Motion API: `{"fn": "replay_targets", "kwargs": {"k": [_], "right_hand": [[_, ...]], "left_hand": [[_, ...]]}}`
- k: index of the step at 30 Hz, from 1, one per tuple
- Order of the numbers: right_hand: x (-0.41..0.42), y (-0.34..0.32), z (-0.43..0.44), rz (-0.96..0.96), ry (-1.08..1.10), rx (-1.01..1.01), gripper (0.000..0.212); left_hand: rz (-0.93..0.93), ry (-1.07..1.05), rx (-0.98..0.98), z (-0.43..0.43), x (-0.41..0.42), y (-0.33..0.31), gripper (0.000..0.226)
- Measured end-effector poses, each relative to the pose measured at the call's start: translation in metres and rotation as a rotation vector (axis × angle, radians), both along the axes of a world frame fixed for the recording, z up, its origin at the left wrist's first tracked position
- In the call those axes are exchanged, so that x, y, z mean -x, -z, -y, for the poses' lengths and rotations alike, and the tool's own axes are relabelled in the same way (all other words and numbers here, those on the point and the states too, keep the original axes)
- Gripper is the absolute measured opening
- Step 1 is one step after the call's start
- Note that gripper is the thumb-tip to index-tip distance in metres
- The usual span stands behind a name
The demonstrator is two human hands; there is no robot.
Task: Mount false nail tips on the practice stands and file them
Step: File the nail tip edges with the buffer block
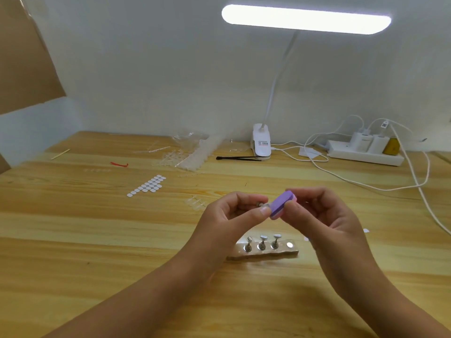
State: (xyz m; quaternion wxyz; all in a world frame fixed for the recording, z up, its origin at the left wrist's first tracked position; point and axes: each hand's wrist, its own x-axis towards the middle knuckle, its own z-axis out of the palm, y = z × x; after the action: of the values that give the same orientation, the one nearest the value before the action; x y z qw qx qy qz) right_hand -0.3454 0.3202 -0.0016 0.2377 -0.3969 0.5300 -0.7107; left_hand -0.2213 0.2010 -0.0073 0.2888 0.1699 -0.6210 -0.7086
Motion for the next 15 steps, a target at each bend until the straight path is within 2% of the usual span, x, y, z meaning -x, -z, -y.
{"fn": "replay_targets", "kwargs": {"k": [3,6,10,13,15], "right_hand": [[0.0,-0.002,0.0,-0.009,-0.057,-0.029,0.022],[0.003,0.0,-0.001,0.02,0.012,0.029,0.025],[-0.003,0.005,0.001,-0.111,-0.133,-0.078,0.015],[0.003,-0.002,-0.001,0.001,0.046,0.108,0.023],[0.012,-0.008,-0.005,0.062,0.108,0.172,0.021]], "left_hand": [[0.008,-0.001,0.008,0.0,0.0,0.001,0.021],[0.02,-0.013,0.014,0.001,0.0,0.001,0.023],[0.01,-0.013,0.037,0.002,-0.002,-0.001,0.024],[-0.002,-0.013,0.046,0.003,-0.002,-0.002,0.03],[0.012,0.013,0.049,0.004,-0.003,-0.003,0.027]]}}
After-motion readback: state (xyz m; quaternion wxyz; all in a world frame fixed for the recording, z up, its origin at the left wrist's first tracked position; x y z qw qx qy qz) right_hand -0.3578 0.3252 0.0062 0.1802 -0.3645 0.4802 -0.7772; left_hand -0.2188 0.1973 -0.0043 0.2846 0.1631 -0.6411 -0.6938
